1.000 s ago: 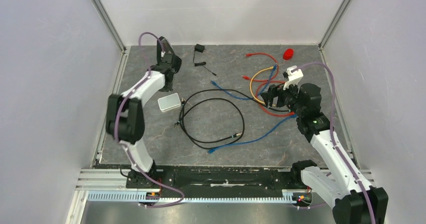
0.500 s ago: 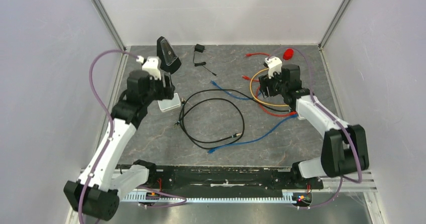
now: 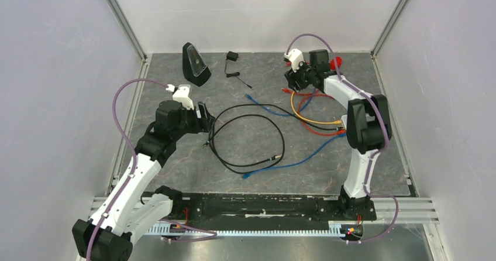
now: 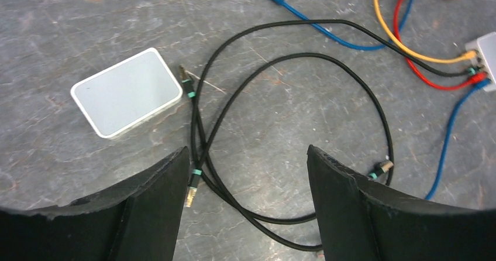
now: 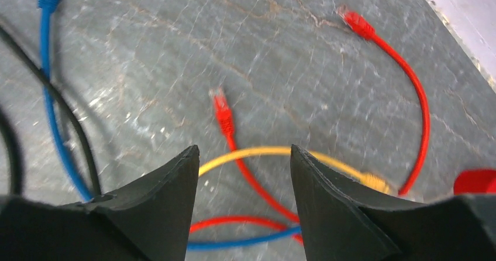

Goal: Insert the plug into the switch port
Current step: Pick up the connector from the center of the board.

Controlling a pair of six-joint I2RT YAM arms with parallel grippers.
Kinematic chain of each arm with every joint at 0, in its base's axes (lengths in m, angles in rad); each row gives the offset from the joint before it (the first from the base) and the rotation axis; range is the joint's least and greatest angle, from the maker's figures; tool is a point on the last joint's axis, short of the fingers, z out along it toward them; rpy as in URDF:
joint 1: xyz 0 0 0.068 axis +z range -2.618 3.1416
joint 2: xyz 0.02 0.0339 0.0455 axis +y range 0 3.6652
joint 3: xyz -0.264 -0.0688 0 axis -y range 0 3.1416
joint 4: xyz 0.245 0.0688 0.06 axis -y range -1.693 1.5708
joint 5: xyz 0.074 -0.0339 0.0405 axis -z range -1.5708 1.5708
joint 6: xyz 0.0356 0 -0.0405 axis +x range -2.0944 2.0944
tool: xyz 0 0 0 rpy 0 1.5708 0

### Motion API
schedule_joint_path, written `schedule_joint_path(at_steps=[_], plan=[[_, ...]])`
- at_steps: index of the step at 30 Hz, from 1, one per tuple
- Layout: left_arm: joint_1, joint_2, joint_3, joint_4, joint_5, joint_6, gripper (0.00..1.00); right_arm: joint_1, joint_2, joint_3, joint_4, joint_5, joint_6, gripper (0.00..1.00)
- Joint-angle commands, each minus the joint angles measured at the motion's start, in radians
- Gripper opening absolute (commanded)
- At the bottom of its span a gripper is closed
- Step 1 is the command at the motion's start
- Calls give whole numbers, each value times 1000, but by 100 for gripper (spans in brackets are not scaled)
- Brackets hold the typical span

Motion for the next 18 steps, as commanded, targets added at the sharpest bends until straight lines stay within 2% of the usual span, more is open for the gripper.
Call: schedule_joint_path(at_steps=[1,7,13,18], plan=[[-34,-15,33,36,38,31,79,0,151,209,-112,-65,-48,60],[-40,0,29,52,73,35,77,0,271,319,-113,-122,-40,61],[-40,3,33,55,79,40,75,1,311,306,-118,-154,-20,59],[-40,-3,31,52,76,45,75,1,325,297,-125,-116,-16,58]])
